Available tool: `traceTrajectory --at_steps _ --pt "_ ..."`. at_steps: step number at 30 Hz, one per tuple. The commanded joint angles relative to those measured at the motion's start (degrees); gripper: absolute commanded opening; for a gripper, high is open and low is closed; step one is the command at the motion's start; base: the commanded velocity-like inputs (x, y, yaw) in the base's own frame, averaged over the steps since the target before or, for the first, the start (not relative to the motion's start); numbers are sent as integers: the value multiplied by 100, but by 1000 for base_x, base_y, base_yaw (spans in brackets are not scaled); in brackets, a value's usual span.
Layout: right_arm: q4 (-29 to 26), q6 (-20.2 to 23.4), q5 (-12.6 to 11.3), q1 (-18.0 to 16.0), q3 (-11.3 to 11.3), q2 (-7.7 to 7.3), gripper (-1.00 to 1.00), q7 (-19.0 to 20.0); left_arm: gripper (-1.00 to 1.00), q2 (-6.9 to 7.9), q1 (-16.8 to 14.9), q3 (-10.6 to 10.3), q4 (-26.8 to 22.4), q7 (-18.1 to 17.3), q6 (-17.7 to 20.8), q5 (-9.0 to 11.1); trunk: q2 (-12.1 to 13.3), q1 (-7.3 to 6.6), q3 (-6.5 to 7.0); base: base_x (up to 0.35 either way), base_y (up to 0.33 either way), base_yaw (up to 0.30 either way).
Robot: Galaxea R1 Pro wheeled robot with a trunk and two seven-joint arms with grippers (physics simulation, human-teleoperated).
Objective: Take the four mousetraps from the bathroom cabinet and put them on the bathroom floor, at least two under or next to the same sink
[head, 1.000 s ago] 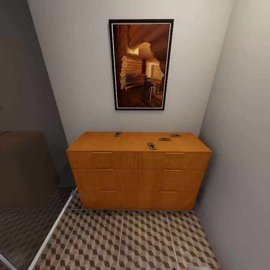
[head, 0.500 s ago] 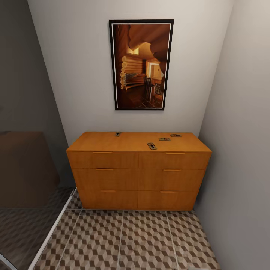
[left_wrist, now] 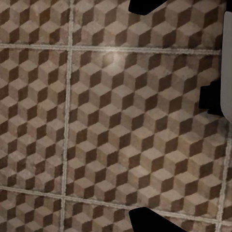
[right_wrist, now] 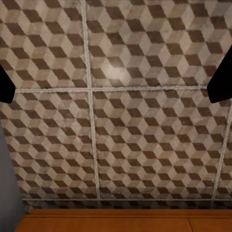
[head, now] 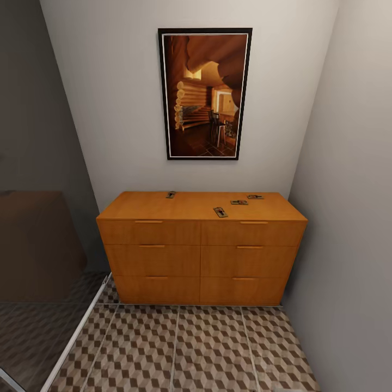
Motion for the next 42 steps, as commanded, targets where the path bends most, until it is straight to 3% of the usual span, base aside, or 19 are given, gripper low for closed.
traceTrajectory --at_steps 1,42 --pt "3 -16 4 -3 4 0 100 -21 100 0 -2 -4 1 12 -15 7 -3 0 -5 0 0 0" --pt "-300 130 12 -3 -4 -5 100 -10 100 -9 -2 -9 12 13 -15 -1 -3 0 -5 0 0 0"
